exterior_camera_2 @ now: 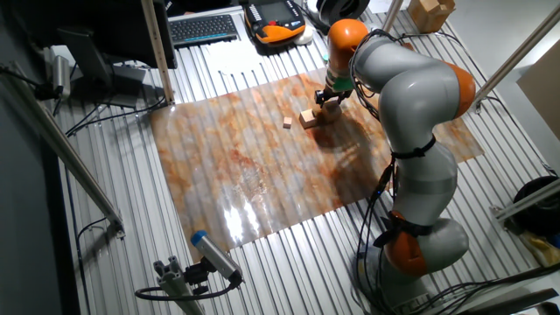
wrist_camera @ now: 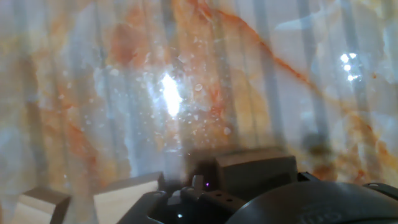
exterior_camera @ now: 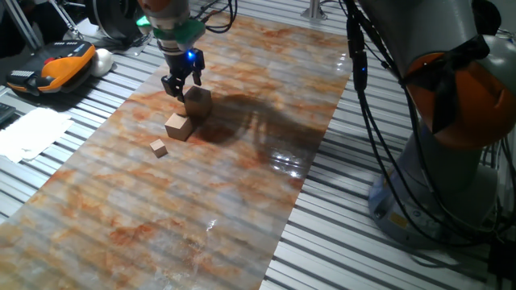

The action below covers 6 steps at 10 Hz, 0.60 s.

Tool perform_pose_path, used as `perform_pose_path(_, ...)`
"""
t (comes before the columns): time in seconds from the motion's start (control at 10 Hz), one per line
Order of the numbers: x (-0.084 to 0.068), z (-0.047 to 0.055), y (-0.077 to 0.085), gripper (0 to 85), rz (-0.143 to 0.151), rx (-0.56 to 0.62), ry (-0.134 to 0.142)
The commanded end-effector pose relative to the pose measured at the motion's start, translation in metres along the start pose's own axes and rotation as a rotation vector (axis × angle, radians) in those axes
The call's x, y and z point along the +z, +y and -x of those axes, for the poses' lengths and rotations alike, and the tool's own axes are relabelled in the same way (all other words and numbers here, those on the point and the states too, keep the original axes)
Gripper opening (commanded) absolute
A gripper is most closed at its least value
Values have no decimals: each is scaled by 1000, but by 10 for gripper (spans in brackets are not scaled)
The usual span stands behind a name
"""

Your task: Pick up the small block on the left and move it to the right

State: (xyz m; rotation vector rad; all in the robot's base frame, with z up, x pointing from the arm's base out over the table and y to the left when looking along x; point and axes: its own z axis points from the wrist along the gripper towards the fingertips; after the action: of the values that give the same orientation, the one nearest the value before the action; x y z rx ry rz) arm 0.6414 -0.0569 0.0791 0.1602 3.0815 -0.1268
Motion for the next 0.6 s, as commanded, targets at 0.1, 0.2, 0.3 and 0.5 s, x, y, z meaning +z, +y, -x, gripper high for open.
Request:
perform_pose_path(0.1, 3, -2, -6, 680, 1, -4, -3)
perform_pose_path(0.2, 4, -2, -6, 680, 4, -2, -4)
perform_pose_path(0.3, 7, -1, -5, 680, 9, 1, -2)
perform_pose_path(0.5, 12, 0, -4, 680, 16, 2, -3)
